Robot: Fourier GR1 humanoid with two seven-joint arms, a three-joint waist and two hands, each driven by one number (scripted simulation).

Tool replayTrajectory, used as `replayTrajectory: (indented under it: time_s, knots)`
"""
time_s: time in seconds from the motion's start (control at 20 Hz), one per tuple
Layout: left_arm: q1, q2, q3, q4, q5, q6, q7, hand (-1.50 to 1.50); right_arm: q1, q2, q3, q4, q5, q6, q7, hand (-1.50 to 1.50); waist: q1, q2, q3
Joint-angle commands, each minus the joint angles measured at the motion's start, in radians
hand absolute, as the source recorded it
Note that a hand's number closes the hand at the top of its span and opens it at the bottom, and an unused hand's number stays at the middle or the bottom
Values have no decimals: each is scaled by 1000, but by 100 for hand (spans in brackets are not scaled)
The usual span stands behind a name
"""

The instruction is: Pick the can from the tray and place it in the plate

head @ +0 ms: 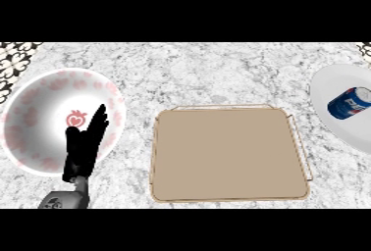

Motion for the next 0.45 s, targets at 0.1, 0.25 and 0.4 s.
replayTrajectory:
  time_s: [0.1,0.25,0.4]
  knots:
    - [-38,-5,16,33,5,5,-3,0,31,-9,-17,-1,-14,-29,-3,-150,-10,0,0]
    - [-1,-5,-12,-11,-16,8,12,0,24,-46,-17,4,-12,-10,36,-150,6,0,2]
    - [10,-3,-6,-27,-4,5,29,0,54,-34,-23,1,-13,-59,14,-150,13,2,4]
